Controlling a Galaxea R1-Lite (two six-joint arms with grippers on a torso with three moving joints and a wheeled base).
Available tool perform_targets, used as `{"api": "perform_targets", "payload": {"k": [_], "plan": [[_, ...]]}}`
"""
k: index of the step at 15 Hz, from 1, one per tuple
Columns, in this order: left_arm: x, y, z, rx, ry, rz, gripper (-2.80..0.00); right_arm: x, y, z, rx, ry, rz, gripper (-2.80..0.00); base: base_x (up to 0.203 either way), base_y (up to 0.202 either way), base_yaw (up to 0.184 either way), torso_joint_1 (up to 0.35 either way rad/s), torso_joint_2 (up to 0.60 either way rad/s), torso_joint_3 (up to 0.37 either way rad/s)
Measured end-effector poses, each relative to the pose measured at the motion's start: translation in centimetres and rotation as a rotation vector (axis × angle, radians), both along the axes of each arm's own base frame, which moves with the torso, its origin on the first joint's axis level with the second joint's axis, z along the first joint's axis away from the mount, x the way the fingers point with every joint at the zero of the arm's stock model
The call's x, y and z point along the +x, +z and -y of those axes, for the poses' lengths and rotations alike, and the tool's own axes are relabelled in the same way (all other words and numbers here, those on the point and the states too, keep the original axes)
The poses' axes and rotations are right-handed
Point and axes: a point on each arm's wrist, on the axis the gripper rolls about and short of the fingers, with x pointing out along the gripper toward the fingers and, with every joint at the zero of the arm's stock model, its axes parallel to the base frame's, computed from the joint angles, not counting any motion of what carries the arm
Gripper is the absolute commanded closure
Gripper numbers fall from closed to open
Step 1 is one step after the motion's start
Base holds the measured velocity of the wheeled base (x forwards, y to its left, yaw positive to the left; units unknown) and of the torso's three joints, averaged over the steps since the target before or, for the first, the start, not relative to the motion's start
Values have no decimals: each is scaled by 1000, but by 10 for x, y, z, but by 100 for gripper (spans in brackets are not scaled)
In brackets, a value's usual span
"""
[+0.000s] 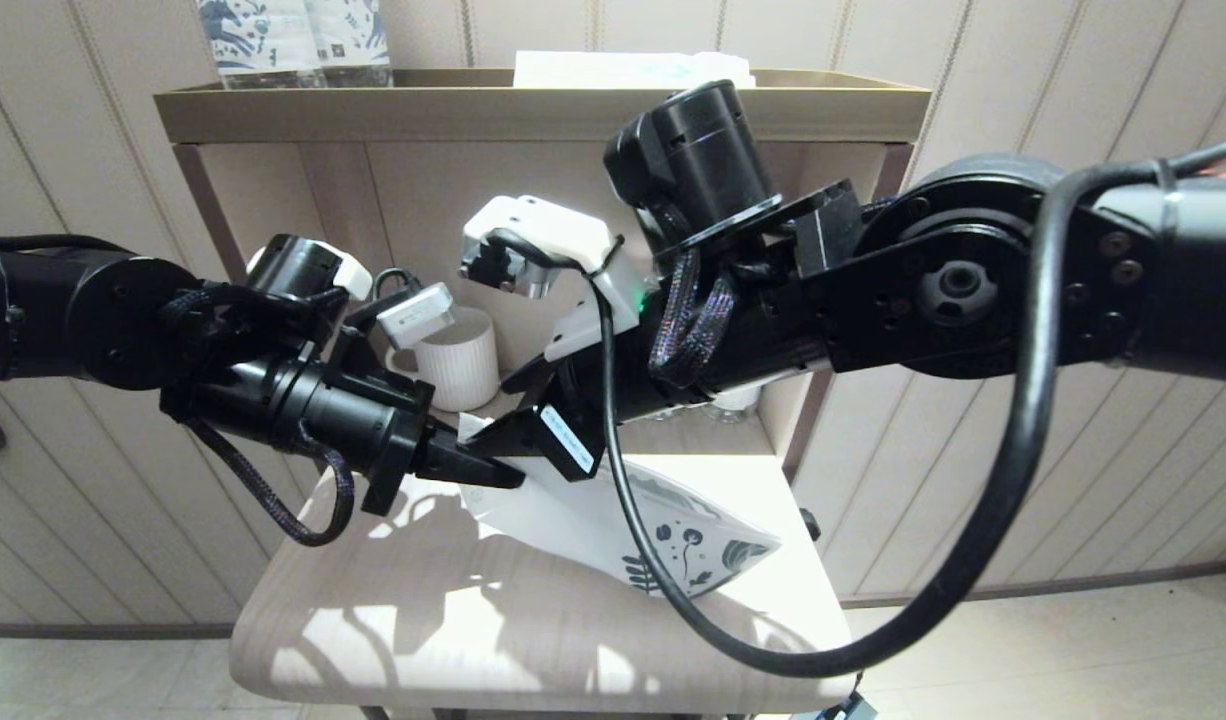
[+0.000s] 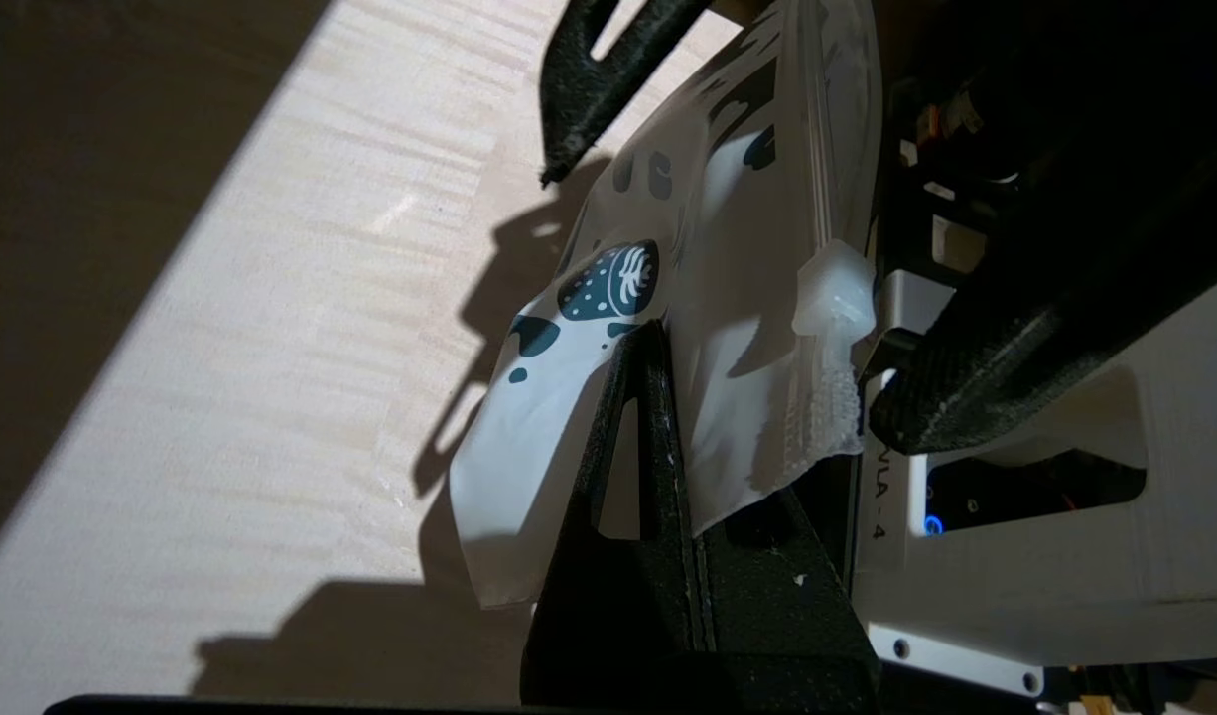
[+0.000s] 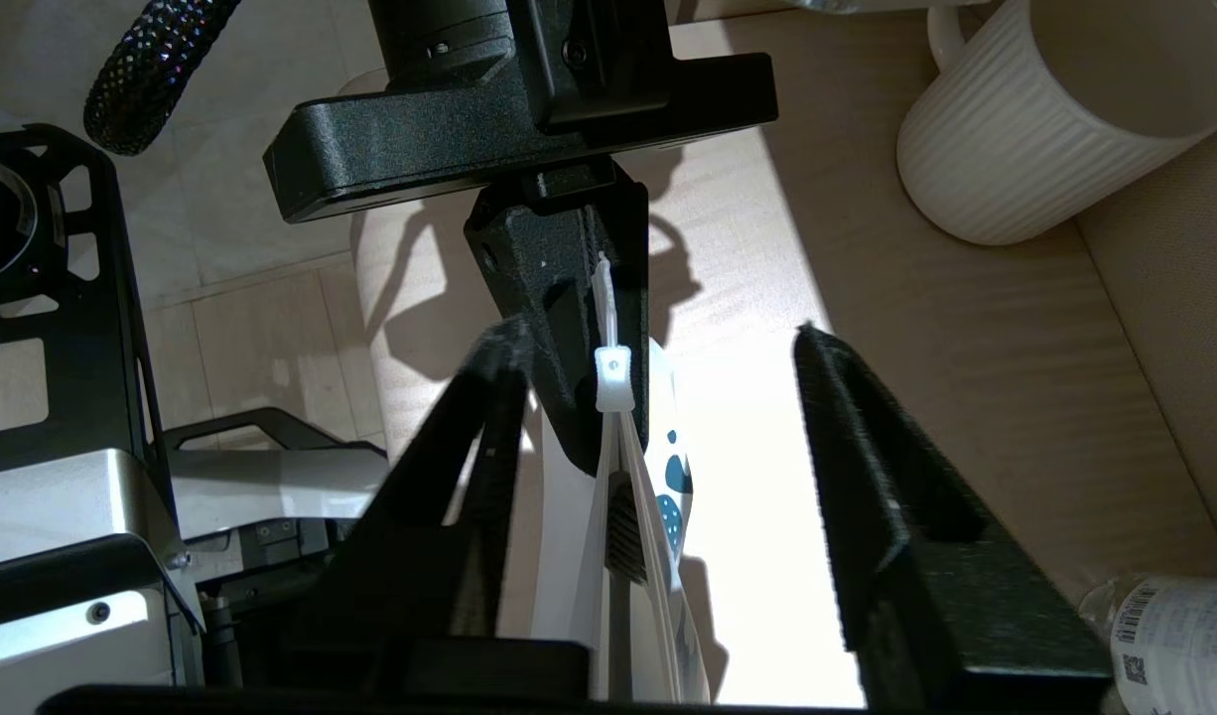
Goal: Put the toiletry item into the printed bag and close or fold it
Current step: Close the strorage bag and place it on the desk
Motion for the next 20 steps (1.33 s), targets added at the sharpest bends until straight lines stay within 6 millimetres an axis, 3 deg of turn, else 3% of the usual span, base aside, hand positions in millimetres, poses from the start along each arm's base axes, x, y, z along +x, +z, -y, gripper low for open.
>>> {"api": "perform_targets", "payload": {"k": [12,20], "plan": [[0,0,0,-2,-1,1,0,1,-6,0,-17,1,-14,0,0,0,0,0,0,0],[0,0,0,-4,-3,1,0,0,-6,14,-28,-23,-24,0,0,0,0,0,0,0]]}}
